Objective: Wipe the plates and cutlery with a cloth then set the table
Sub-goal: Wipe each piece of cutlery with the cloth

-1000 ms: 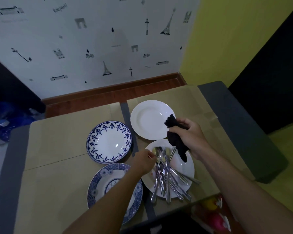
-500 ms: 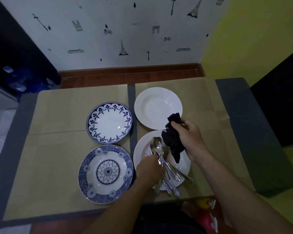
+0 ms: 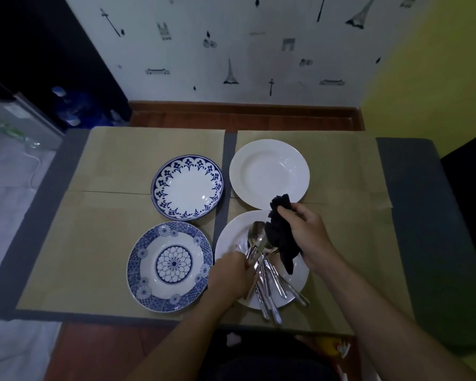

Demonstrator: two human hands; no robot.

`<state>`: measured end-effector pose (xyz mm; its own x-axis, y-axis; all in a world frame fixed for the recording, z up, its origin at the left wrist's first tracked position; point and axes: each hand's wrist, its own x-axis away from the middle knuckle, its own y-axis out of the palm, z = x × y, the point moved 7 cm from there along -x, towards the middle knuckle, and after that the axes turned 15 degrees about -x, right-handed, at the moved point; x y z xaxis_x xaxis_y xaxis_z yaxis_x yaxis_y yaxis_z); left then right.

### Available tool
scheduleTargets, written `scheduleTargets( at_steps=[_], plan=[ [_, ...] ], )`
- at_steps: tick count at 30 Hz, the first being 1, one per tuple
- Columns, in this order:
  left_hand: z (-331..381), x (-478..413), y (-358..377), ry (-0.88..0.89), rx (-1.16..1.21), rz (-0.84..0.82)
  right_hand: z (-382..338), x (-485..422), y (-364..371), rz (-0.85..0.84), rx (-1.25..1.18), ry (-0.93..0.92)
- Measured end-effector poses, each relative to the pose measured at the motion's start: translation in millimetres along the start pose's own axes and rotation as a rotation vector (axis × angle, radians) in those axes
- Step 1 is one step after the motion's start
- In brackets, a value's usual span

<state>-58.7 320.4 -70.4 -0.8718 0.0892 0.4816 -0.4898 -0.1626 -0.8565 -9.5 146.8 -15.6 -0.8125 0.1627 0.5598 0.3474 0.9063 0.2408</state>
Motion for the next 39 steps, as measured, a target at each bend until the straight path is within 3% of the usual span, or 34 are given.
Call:
scheduleTargets(
  at_steps=[5, 11, 17, 23, 29, 35, 39],
  plan=[
    [-8, 3, 0, -0.014, 0.101, 0.012, 5, 3, 2, -0.023, 0.0, 0.024],
    [-10, 5, -28, -0.022, 0.405, 0.13, 10, 14, 1, 0.02, -0.007, 0.072],
    [7, 9, -67, 0.038, 0.759, 0.218, 19, 20, 18, -0.11, 0.022, 0.061],
    [12, 10, -80, 0.139, 0.804, 0.175, -4, 16, 24, -0.079, -0.047, -0.002],
    [15, 20, -97, 0.166, 0.891, 0.102, -38, -6, 28, 0.076, -0.143, -0.141],
    [16, 18, -114, 0.143, 0.949, 0.178, -35, -5, 46, -0.079, -0.038, -0.036],
    [20, 16, -113, 0.157, 0.833, 0.188, -53, -13, 36, 0.037, -0.11, -0.106]
  ],
)
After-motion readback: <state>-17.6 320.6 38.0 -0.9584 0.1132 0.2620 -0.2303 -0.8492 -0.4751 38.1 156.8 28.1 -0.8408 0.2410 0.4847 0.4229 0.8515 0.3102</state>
